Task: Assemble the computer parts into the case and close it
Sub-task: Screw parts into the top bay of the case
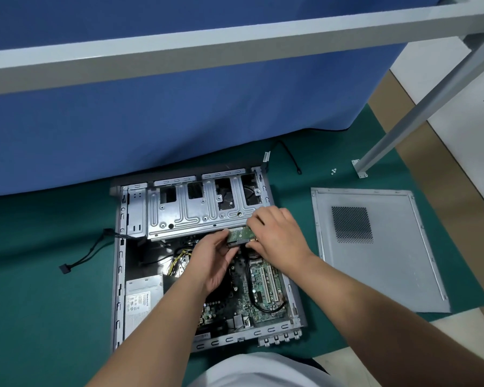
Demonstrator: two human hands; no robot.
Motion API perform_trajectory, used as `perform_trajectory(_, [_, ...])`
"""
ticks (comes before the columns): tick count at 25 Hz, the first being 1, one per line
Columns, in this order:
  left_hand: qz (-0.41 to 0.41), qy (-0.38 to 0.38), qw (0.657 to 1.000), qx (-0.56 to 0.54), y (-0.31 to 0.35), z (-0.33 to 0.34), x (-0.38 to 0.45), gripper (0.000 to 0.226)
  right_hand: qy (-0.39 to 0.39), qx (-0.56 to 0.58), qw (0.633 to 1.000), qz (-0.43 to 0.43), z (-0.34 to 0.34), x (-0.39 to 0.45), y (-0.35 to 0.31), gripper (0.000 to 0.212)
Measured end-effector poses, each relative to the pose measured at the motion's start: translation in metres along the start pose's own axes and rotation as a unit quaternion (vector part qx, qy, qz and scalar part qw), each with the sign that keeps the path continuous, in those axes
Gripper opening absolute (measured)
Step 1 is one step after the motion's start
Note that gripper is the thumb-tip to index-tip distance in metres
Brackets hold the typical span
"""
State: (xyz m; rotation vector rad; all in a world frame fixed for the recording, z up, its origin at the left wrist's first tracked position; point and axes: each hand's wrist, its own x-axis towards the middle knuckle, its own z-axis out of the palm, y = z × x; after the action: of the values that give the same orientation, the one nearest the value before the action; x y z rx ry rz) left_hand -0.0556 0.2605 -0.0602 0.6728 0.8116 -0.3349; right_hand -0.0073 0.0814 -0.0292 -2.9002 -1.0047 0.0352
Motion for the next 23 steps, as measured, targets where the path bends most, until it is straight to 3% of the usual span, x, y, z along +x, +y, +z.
perform_trajectory(4, [0.020, 0.003, 0.999, -0.026, -0.003, -0.001, -0.001, 0.007, 0.013, 0.037, 0.998, 0.048, -0.001, 0.022, 0.005, 0.053])
perform_trajectory(7, [0.054, 0.029, 0.989, 0.137, -0.003, -0.004, -0.010, 0.018, 0.002, 0.041, 0.998, 0.048, 0.003, 0.027, 0.007, 0.050])
perform_trajectory(8, [0.095, 0.064, 0.960, 0.256, -0.002, -0.005, -0.013, 0.016, 0.005, 0.041, 0.998, 0.047, 0.004, 0.027, 0.008, 0.049])
perform_trajectory(9, [0.163, 0.101, 0.898, 0.395, 0.000, -0.007, -0.016, 0.011, 0.008, 0.042, 0.998, 0.048, 0.006, 0.026, 0.008, 0.048])
perform_trajectory(11, [0.319, 0.116, 0.721, 0.604, 0.008, -0.003, -0.021, 0.006, 0.013, 0.046, 0.998, 0.050, 0.007, 0.024, 0.008, 0.049])
perform_trajectory(13, [0.419, 0.058, 0.578, 0.698, 0.017, 0.004, -0.017, 0.027, 0.014, 0.044, 0.998, 0.051, 0.006, 0.024, 0.008, 0.049])
perform_trajectory(15, [0.413, 0.006, 0.480, 0.774, 0.025, 0.011, -0.006, 0.055, 0.011, 0.043, 0.998, 0.047, 0.005, 0.023, 0.008, 0.049])
perform_trajectory(18, [0.381, 0.010, 0.411, 0.828, 0.027, 0.016, 0.005, 0.068, -0.001, 0.038, 0.999, 0.037, 0.004, 0.021, 0.010, 0.050])
perform_trajectory(23, [0.382, 0.014, 0.390, 0.838, 0.031, 0.015, 0.010, 0.063, -0.020, 0.030, 0.999, 0.014, 0.000, 0.028, 0.015, 0.045])
